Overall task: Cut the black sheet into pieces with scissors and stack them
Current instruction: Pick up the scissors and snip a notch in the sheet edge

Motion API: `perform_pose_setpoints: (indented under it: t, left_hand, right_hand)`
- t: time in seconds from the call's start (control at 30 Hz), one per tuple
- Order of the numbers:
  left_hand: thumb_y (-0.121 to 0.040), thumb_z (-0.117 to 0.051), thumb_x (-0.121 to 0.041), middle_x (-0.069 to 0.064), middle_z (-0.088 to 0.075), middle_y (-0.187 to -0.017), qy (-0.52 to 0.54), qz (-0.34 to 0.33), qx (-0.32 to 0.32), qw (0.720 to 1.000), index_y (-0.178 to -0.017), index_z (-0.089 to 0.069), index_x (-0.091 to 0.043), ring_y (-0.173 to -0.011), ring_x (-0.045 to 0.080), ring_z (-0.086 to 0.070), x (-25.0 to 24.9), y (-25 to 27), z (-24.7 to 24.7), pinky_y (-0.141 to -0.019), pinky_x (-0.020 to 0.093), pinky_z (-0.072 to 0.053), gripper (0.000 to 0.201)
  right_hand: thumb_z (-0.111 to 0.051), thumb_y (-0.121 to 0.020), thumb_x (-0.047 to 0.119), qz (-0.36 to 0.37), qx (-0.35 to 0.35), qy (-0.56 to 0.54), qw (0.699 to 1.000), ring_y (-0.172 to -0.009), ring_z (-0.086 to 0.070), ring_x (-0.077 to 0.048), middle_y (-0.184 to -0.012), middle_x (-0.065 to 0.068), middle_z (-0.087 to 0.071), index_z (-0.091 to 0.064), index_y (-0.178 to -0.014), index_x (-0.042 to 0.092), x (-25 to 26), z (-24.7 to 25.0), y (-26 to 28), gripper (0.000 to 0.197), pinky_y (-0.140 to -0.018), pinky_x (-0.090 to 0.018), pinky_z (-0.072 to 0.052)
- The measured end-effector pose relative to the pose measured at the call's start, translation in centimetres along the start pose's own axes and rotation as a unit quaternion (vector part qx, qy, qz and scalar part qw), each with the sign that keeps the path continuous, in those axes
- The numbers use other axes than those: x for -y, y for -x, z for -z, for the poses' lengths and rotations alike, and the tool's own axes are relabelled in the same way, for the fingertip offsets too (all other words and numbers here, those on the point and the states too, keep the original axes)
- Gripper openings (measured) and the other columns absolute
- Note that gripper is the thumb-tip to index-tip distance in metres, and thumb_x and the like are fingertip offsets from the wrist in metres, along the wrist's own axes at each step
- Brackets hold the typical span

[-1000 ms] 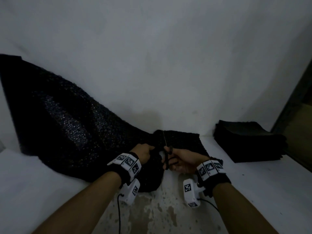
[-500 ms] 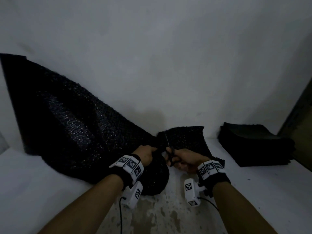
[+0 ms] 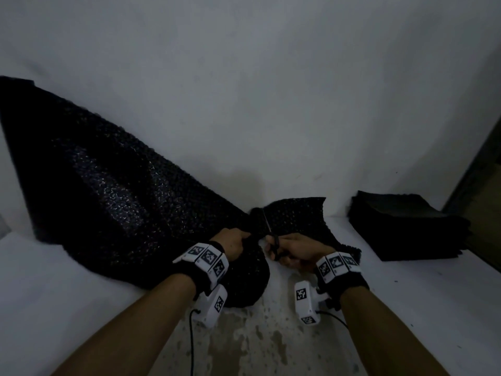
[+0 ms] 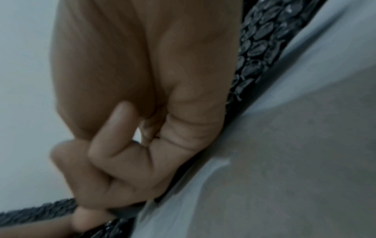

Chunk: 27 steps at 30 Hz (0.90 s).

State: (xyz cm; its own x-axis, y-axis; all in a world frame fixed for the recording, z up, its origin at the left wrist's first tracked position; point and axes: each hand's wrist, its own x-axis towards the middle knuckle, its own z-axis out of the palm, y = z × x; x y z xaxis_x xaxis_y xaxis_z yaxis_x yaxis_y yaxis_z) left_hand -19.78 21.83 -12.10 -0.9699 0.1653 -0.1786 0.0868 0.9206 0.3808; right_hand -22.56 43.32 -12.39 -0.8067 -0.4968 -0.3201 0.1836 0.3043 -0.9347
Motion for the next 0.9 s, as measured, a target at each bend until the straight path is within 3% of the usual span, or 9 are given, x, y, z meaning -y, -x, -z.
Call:
perform_pose_setpoints:
  t: [0.07, 0.2, 0.4, 0.6, 0.8, 0.9]
  left_hand:
    - [-0.102, -0.04, -0.01, 0.009, -0.044, -0.152, 0.0, 0.0, 0.003, 1.0, -0.151, -0.04, -0.026, -0.136, 0.03, -0.045, 0.1, 0.0, 0.0, -0.114, 0.029, -0.033, 0.052]
    - [-0.103, -0.04, -0.011, 0.008, -0.044, -0.153, -0.003, -0.008, 0.006, 1.0, -0.152, -0.039, -0.024, -0.135, 0.03, -0.045, 0.3, -0.1, 0.1, -0.113, 0.028, -0.033, 0.05]
    - [-0.102, -0.04, -0.011, 0.007, -0.042, -0.154, 0.001, -0.005, 0.003, 1.0, -0.151, -0.04, -0.028, -0.137, 0.03, -0.044, 0.5, -0.2, -0.2, -0.115, 0.029, -0.032, 0.052]
    - [-0.1, -0.04, -0.01, 0.006, -0.047, -0.151, 0.004, -0.017, -0.001, 1.0, -0.148, -0.046, -0.03, -0.133, 0.029, -0.047, 0.8, -0.3, -0.2, -0.112, 0.026, -0.034, 0.052]
    - [-0.101, -0.039, -0.011, 0.006, -0.045, -0.152, 0.019, -0.012, 0.007, 1.0, -0.149, -0.045, -0.029, -0.133, 0.028, -0.047, 1.1, -0.6, -0.3, -0.113, 0.028, -0.035, 0.051]
    - [-0.101, -0.039, -0.01, 0.006, -0.043, -0.153, 0.018, -0.01, 0.006, 1.0, -0.149, -0.044, -0.027, -0.135, 0.027, -0.046, 1.3, -0.6, -0.4, -0.113, 0.026, -0.032, 0.051]
  right_hand:
    - [-0.063, -0.093, 0.048, -0.011, 0.014, -0.011, 1.0, -0.049, -0.04, -0.008, -0.078, -0.005, -0.062, -0.068, -0.097, 0.011, 0.3, -0.1, -0.1, 0.037, -0.038, -0.018, -0.031]
    - [-0.067, -0.079, 0.057, -0.02, 0.031, -0.006, 0.999, -0.053, -0.04, -0.009, -0.079, -0.004, -0.062, -0.065, -0.102, 0.012, 1.1, -0.4, -0.3, 0.05, -0.041, -0.018, -0.029]
    - [-0.063, -0.086, 0.061, -0.073, 0.037, -0.022, 0.996, -0.05, -0.045, -0.009, -0.072, -0.004, -0.063, -0.067, -0.085, 0.013, 2.1, -0.3, -0.4, 0.049, -0.035, -0.017, -0.029]
    - [-0.066, -0.079, 0.063, -0.059, 0.019, -0.006, 0.998, -0.046, -0.042, -0.007, -0.066, -0.001, -0.062, -0.066, -0.086, 0.013, 2.2, -0.1, -1.2, 0.051, -0.037, -0.017, -0.023]
    - [-0.061, -0.093, 0.051, -0.041, 0.009, 0.013, 0.999, -0.044, -0.039, -0.006, -0.065, -0.002, -0.058, -0.066, -0.088, 0.009, 2.6, -0.2, -1.6, 0.042, -0.035, -0.016, -0.024]
    - [-0.069, -0.084, 0.052, -0.028, 0.004, 0.019, 0.999, -0.048, -0.041, -0.007, -0.068, -0.003, -0.059, -0.067, -0.087, 0.009, 2.3, 0.1, -1.7, 0.043, -0.035, -0.016, -0.026]
